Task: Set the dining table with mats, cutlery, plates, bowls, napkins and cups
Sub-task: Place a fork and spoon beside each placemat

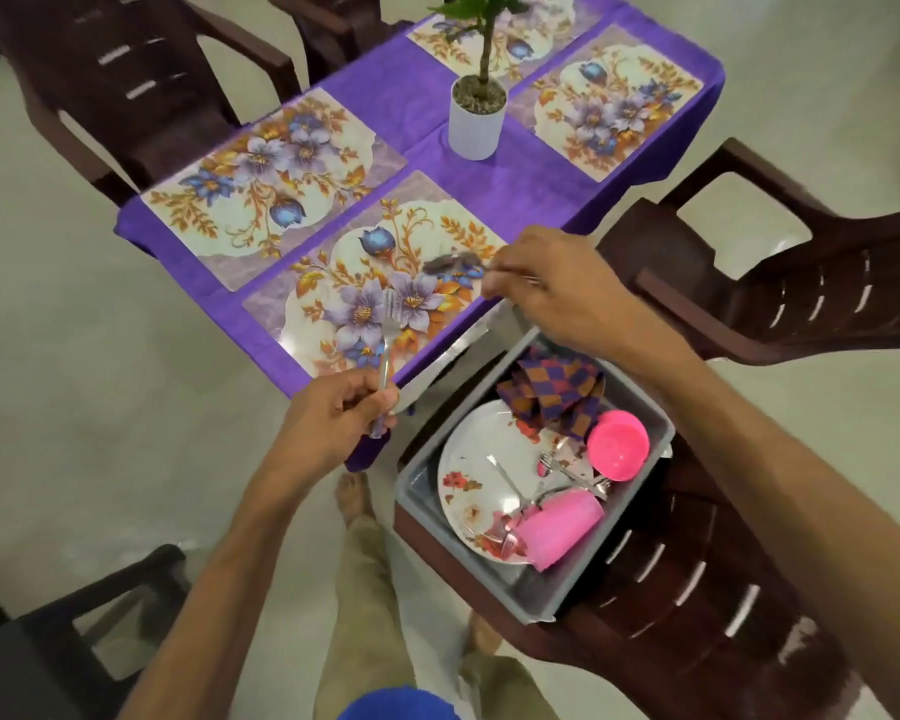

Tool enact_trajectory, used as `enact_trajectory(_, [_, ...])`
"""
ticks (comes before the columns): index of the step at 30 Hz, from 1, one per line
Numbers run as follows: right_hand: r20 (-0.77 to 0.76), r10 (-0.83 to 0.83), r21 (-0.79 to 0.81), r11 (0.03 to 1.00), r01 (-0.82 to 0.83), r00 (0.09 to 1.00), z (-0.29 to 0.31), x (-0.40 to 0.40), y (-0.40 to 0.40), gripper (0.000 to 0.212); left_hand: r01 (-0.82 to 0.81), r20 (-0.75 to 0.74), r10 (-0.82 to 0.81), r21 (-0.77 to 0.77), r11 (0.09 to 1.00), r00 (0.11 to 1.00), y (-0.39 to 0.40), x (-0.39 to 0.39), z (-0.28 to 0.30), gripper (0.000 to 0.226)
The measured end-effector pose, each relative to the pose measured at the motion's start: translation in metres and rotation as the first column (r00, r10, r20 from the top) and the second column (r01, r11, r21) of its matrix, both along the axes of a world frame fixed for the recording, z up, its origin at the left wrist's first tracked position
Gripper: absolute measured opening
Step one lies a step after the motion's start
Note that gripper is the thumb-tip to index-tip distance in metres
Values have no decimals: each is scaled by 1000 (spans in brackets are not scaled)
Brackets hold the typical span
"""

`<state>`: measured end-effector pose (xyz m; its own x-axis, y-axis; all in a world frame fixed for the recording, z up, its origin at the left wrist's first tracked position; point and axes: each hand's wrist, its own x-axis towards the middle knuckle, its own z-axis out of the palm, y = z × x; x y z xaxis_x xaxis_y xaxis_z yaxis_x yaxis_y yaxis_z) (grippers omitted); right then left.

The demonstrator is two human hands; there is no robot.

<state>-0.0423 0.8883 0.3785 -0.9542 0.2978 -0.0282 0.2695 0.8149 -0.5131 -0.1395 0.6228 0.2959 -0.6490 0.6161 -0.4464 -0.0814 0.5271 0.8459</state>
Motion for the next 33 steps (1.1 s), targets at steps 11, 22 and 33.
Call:
enact_trajectory(11, [490,187,-376,926,12,851,-97,-135,17,27,1,264,13,-54,999,965,22,-149,-48,19])
enact_trajectory(22, [350,-543,-608,488,626,763,-145,-141,37,25,-607,596,595,-216,765,538,34,-162,-126,26])
enact_trajectory(33, [367,-557,-644,426,636,745,-200,-139,28,17,-656,385,709,-283,700,591,28,-133,-185,4])
